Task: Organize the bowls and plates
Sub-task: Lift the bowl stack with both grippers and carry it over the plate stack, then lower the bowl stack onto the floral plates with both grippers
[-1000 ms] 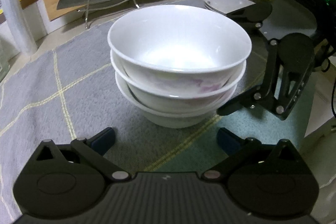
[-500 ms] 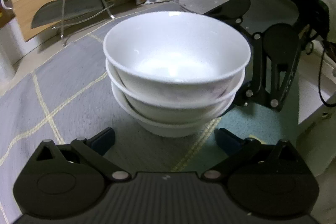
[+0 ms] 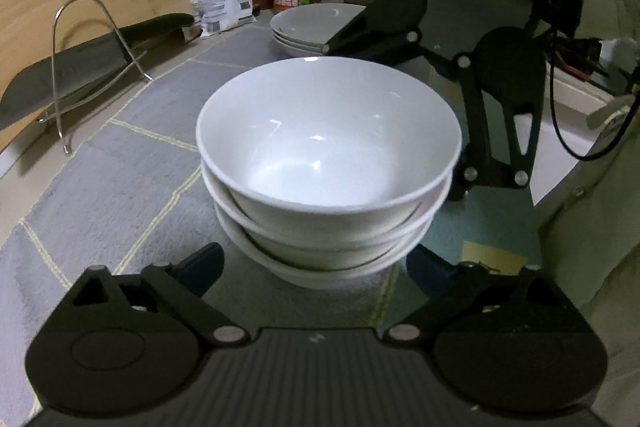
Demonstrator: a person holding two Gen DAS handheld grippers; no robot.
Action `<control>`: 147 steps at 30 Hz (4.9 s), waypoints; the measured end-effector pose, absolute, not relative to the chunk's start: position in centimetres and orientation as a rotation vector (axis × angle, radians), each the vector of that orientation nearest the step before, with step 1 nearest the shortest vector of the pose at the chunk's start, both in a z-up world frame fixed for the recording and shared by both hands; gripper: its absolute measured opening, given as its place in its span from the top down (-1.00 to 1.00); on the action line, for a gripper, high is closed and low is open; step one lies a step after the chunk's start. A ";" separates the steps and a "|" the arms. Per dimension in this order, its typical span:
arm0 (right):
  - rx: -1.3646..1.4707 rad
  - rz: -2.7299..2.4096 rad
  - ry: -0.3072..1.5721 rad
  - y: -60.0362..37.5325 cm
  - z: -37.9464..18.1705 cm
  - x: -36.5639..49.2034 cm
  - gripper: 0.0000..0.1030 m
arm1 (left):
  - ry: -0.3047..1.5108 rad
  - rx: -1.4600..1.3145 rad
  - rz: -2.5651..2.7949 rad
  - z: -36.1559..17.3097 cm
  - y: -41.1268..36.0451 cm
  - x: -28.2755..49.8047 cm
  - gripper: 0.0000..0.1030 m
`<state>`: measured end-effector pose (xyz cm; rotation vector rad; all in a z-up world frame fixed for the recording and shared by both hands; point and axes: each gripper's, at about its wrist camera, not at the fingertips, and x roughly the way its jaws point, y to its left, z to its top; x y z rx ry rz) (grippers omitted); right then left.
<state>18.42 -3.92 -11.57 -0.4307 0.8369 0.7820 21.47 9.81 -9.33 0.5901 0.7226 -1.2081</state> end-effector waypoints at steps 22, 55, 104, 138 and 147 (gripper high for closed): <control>-0.420 0.889 0.832 -4.2 -11.4 19.1 -0.60 | 0.730 0.607 -1.249 -8.8 9.2 21.7 -0.76; -0.481 0.908 0.832 -4.1 -10.5 19.0 -0.64 | 0.725 0.623 -1.284 -8.1 9.0 21.8 -0.73; -0.543 0.885 0.776 -25.7 -4.7 19.5 -0.63 | 0.647 0.640 -1.237 -4.4 -13.6 21.1 -0.73; -0.542 0.825 0.853 -29.9 -7.6 23.0 -0.63 | 0.716 0.632 -1.280 -7.4 -18.1 25.4 -0.73; -0.560 0.822 0.849 -29.7 -7.7 22.9 -0.63 | 0.742 0.613 -1.274 -7.5 -18.1 25.7 -0.74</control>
